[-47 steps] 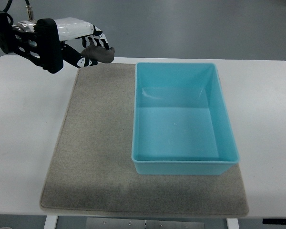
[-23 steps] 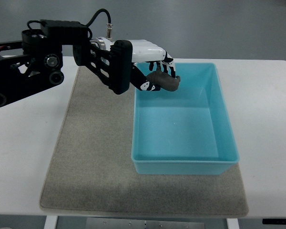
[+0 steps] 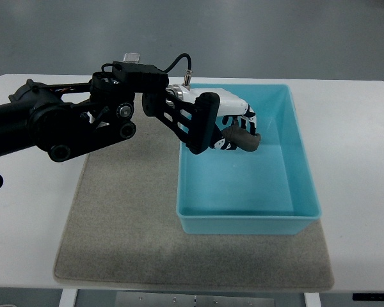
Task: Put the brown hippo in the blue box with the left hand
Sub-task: 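Carry the hippo over the blue box and open the left hand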
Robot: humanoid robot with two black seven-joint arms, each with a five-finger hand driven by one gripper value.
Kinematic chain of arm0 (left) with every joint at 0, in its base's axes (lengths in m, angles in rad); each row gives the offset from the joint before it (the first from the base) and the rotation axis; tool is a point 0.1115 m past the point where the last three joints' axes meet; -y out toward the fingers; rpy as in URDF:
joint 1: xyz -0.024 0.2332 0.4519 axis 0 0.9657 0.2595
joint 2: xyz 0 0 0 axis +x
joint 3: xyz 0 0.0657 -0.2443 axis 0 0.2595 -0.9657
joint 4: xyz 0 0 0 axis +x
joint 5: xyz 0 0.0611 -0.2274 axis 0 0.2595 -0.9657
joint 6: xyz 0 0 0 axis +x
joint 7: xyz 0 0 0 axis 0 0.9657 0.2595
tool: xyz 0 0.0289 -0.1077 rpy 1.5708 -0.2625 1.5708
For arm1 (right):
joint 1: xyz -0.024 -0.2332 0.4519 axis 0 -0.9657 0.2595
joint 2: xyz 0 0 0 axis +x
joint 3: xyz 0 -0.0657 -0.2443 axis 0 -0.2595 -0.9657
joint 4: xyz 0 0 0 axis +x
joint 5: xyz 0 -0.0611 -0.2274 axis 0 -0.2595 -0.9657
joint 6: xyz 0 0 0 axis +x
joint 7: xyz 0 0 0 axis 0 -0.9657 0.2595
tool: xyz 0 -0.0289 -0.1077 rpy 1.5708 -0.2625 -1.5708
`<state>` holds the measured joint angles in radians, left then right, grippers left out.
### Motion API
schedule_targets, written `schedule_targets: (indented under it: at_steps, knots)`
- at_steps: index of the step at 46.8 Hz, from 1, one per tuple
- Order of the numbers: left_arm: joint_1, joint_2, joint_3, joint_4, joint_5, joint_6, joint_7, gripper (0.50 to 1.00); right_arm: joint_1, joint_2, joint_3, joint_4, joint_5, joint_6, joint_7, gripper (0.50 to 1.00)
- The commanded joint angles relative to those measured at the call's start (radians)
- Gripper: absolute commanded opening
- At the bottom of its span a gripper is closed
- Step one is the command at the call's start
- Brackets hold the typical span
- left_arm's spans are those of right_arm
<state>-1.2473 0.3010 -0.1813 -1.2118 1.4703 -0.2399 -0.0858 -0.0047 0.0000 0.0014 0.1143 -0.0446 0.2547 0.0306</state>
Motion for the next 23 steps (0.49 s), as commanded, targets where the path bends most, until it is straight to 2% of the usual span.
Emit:
schedule_targets:
  at_steps: [1,6,11,16,17,23]
  knots:
    - [0.009,-0.006,0.009,0.000,0.010,0.004,0.000,0.500,0.000,0.000,0.000,0.001,0.000,0.000,0.000,0.936]
    - [0.011,-0.008,0.014,-0.002,0.010,0.005,0.000,0.500,0.000,0.000,0.000,-0.001,0.000,0.000,0.000,0.936]
    - [0.012,-0.013,0.014,0.000,0.008,0.007,0.000,0.769,0.000,0.000,0.000,0.001,0.000,0.000,0.000,0.936]
    - [0.014,-0.013,0.013,0.000,-0.010,0.010,0.000,0.936,0.000,0.000,0.000,0.001,0.000,0.000,0.000,0.936]
    - [0.014,-0.013,0.011,0.000,-0.013,0.011,0.000,0.956,0.000,0.000,0.000,-0.001,0.000,0.000,0.000,0.936]
    - [0.014,-0.006,0.006,-0.002,-0.036,0.039,-0.002,0.996,0.000,0.000,0.000,-0.001,0.000,0.000,0.000,0.936]
